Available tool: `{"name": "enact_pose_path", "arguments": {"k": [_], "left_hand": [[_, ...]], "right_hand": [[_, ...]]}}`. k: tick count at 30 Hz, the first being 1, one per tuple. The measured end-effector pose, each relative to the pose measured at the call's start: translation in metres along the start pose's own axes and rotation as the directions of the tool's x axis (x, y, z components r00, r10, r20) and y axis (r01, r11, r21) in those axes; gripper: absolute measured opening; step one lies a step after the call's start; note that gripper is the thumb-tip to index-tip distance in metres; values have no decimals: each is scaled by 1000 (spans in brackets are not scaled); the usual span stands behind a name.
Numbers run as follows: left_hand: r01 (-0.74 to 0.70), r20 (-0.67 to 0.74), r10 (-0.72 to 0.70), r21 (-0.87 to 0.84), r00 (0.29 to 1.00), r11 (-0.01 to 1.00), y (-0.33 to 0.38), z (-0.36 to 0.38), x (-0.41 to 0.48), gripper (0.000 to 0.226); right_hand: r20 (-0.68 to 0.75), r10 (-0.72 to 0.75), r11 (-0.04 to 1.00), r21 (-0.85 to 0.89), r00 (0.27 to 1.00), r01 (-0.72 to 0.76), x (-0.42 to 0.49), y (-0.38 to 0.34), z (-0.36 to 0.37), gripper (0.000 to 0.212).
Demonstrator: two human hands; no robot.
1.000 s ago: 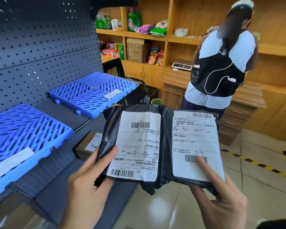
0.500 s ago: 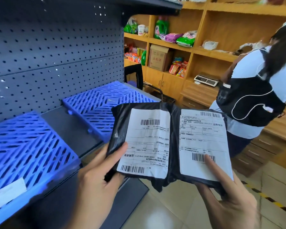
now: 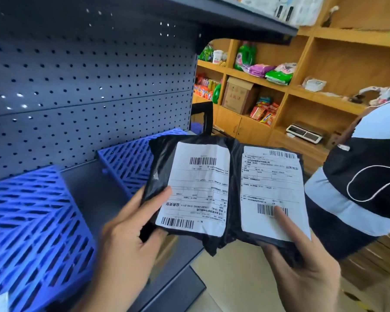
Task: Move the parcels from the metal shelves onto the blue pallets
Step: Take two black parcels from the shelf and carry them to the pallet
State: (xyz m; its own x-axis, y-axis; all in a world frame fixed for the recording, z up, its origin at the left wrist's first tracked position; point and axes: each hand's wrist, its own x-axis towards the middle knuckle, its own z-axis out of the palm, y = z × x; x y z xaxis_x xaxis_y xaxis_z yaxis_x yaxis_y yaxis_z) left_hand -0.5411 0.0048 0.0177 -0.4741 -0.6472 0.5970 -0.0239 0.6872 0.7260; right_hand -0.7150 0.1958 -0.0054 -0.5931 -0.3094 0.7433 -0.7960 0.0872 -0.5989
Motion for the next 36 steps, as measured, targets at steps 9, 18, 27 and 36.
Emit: {"name": "enact_pose_path", "arguments": {"k": [9, 18, 27, 36], "left_hand": [[158, -70, -154, 54, 986, 986, -23, -6, 25, 85], [286, -235, -239, 189, 942, 939, -22, 25, 57, 78], [366, -358, -271, 231, 894, 902, -27, 61, 89, 85], [461, -351, -358, 275, 865, 844, -36, 65, 102, 79]], "right_hand": [[79, 16, 986, 162, 997, -29, 34, 35, 59, 53], [246, -31, 931, 360, 969, -62, 94, 84, 110, 61], [369, -114, 914, 402, 923, -47, 152, 131, 139, 60], [541, -168, 892, 440, 824, -107, 194, 153, 165, 64]]}}
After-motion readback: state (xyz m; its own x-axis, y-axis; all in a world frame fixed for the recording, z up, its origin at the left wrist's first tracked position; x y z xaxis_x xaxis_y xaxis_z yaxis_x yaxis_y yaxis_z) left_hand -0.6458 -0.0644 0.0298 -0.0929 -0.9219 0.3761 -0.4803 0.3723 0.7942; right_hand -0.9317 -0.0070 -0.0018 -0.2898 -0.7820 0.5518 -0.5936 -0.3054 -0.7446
